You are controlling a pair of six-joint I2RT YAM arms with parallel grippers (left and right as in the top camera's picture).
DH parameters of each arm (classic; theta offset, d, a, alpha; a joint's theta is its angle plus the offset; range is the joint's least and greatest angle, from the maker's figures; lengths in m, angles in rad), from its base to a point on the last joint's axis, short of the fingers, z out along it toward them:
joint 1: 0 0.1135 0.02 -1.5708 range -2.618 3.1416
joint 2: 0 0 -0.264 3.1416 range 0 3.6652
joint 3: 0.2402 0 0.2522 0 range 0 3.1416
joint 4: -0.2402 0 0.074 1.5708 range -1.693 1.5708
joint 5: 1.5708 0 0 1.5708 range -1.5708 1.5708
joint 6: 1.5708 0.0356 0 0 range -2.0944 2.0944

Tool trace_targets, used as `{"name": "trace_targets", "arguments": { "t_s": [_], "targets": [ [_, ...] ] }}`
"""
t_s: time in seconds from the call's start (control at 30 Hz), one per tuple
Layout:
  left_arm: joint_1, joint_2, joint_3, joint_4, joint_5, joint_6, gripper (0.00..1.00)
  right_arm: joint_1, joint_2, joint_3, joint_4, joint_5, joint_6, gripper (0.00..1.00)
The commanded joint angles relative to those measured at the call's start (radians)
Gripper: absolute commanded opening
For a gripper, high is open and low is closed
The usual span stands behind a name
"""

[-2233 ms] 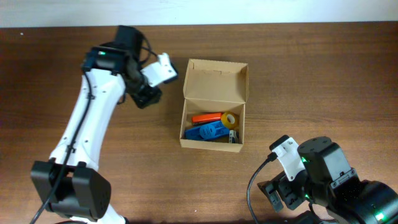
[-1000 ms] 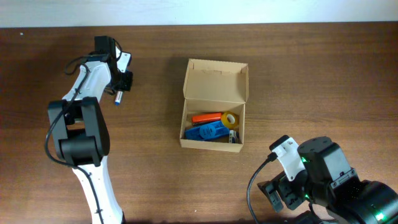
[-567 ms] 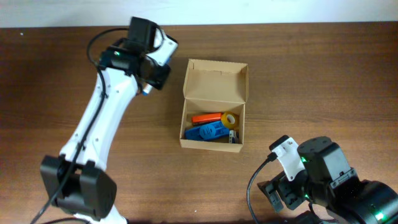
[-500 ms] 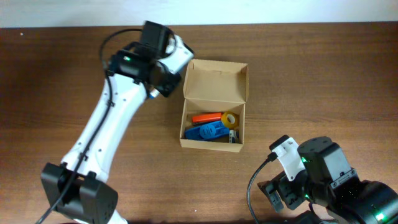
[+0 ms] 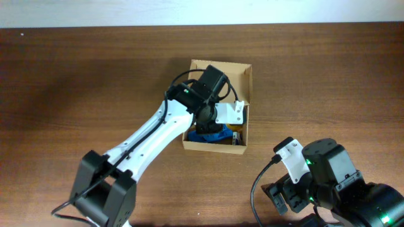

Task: Pack container
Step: 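Carry the blue marker into the box and release it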

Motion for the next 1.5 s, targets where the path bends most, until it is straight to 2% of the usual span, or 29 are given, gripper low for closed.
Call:
{"name": "trace_targets", "arguments": {
  "t_s": [0.0,0.37,0.4,0.43,0.5,0.57,0.8,0.9,0.93,0.97,1.0,1.03,1.13,1.23,1.3,1.47],
  "targets": [
    [-0.009,0.039,-0.012,0.006,0.04,0.024,0.01,-0.005,-0.003,0.013,0.0,-0.006,0.001,0.99],
    [-0.026,0.069,-0.012,-0.047,0.072,0.047,0.03,-0.005,-0.003,0.013,0.0,-0.006,0.001,0.99],
    [-0.026,0.069,-0.012,-0.047,0.071,0.047,0.13,-0.005,-0.003,0.013,0.001,-0.006,0.001,0.99],
    [-0.026,0.069,-0.012,-0.047,0.066,0.047,0.27,-0.005,-0.003,0.013,0.0,-0.006,0.001,0.99],
    [-0.026,0.069,-0.012,-0.047,0.037,0.046,0.46,-0.005,-0.003,0.013,0.001,-0.006,0.001,0.99],
    [-0.026,0.068,-0.008,-0.047,0.01,0.046,0.48,-0.005,-0.003,0.013,0.001,-0.006,0.001,0.99],
    [-0.026,-0.088,0.027,-0.047,-0.03,0.039,0.47,-0.005,-0.003,0.013,0.0,-0.006,0.001,0.99],
    [-0.015,-0.221,0.027,-0.022,-0.029,0.039,0.3,-0.005,-0.003,0.013,0.0,-0.006,0.001,0.99],
    [-0.006,-0.248,0.027,-0.004,-0.029,0.039,0.22,-0.005,-0.003,0.013,0.0,-0.006,0.001,0.99],
    [0.009,-0.277,0.027,0.017,-0.029,0.039,0.08,-0.005,-0.003,0.013,0.0,-0.006,0.001,0.99],
    [0.031,-0.303,0.027,0.037,-0.024,0.039,0.02,-0.005,-0.003,0.013,0.0,-0.006,0.001,0.99],
    [0.058,-0.325,0.027,0.044,0.002,0.039,0.02,-0.005,-0.003,0.013,0.001,-0.006,0.001,0.99],
    [0.14,-0.365,0.027,0.049,0.199,0.034,0.02,-0.005,-0.003,0.013,0.0,-0.006,0.001,0.99],
    [0.229,-0.369,0.027,0.096,0.225,-0.127,0.02,-0.005,-0.003,0.013,0.0,-0.006,0.001,0.99],
    [0.309,-0.362,0.027,0.092,0.298,-0.145,0.02,-0.005,-0.003,0.013,0.002,-0.006,0.001,0.99],
    [0.383,-0.227,0.028,0.088,0.295,-0.156,0.02,-0.005,-0.003,0.013,0.002,-0.002,0.0,0.99]
  ]
}}
